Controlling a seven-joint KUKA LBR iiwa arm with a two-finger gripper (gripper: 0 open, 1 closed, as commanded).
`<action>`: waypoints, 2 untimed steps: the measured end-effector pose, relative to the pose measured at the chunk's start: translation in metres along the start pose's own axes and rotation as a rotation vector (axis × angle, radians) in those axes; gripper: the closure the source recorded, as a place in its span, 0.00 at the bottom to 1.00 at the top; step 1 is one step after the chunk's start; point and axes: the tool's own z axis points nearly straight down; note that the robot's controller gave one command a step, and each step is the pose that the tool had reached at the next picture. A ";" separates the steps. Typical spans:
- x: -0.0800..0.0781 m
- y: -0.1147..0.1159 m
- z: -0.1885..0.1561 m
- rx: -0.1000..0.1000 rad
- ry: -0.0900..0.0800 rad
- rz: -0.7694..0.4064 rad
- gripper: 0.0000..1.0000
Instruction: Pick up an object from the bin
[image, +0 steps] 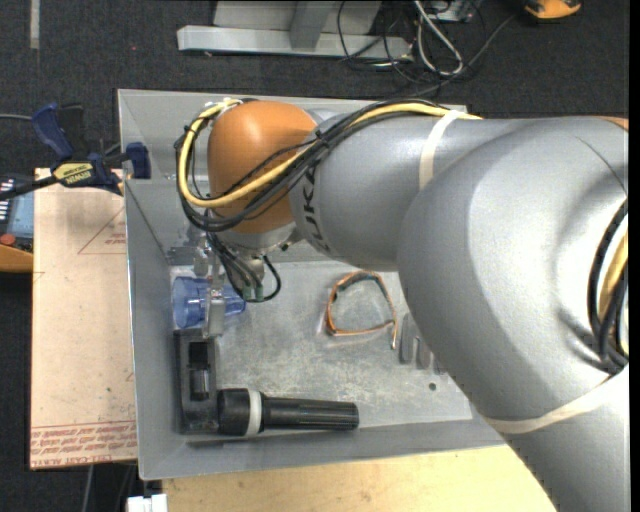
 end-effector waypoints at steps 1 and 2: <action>-0.004 -0.005 0.029 -0.007 -0.027 0.056 1.00; -0.004 -0.005 0.029 -0.007 -0.027 0.057 1.00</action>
Offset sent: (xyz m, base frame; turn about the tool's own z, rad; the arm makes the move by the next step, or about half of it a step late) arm 0.0000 0.0000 0.0000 0.0000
